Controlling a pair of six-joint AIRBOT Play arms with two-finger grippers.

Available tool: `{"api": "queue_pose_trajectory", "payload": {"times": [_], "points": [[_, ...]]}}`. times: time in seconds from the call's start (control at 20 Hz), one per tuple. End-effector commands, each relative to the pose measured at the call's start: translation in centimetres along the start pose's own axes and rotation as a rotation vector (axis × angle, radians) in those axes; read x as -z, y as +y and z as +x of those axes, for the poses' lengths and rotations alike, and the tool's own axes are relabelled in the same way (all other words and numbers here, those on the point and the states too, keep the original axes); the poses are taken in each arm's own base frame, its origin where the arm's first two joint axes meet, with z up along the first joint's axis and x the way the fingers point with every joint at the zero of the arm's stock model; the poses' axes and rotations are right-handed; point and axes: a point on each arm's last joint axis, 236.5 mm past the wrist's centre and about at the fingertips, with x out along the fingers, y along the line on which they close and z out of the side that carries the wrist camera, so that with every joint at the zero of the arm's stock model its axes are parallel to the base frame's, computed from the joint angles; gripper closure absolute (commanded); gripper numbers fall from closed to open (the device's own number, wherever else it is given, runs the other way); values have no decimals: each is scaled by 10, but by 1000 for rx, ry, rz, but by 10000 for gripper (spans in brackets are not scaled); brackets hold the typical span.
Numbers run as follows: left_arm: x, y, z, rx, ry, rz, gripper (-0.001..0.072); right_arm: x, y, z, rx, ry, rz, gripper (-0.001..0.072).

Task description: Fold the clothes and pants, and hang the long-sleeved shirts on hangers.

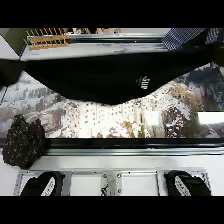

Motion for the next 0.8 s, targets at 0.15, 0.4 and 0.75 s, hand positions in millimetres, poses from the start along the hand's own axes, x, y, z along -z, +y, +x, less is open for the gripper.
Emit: {"api": "queue_pose_trajectory", "payload": {"times": [0.15,0.4,0.75], "points": [[-101,-106,-154,189,-462,153,696,-111,56,-180,-66,-470,39,696],[-95,-80,-86,138,-312,118,696,-85,45,-134,-74,-305,212,696],[68,98,127,-228,460,-27,696,130,-22,72,83,548,401,696]]}}
